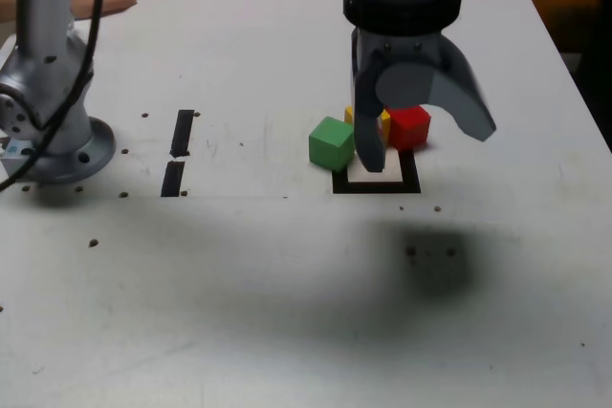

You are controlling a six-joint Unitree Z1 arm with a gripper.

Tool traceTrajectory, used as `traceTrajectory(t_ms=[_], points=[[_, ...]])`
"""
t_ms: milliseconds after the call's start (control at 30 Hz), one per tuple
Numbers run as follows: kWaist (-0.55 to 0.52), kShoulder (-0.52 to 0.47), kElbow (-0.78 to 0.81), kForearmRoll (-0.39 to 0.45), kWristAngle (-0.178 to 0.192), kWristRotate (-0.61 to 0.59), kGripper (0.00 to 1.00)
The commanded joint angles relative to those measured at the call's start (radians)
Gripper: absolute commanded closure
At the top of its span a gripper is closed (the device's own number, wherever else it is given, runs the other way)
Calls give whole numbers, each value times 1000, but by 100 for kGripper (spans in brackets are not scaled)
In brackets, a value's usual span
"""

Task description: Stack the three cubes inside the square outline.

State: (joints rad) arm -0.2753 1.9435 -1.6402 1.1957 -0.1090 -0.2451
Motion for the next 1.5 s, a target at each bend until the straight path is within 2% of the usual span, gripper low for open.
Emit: traceTrajectory(t_ms=[0, 533, 1467], points=[[4, 18, -3, -2, -4, -12, 10], [39, 100, -13, -24, -14, -37, 10], [56, 121, 3, -54, -7, -37, 10]])
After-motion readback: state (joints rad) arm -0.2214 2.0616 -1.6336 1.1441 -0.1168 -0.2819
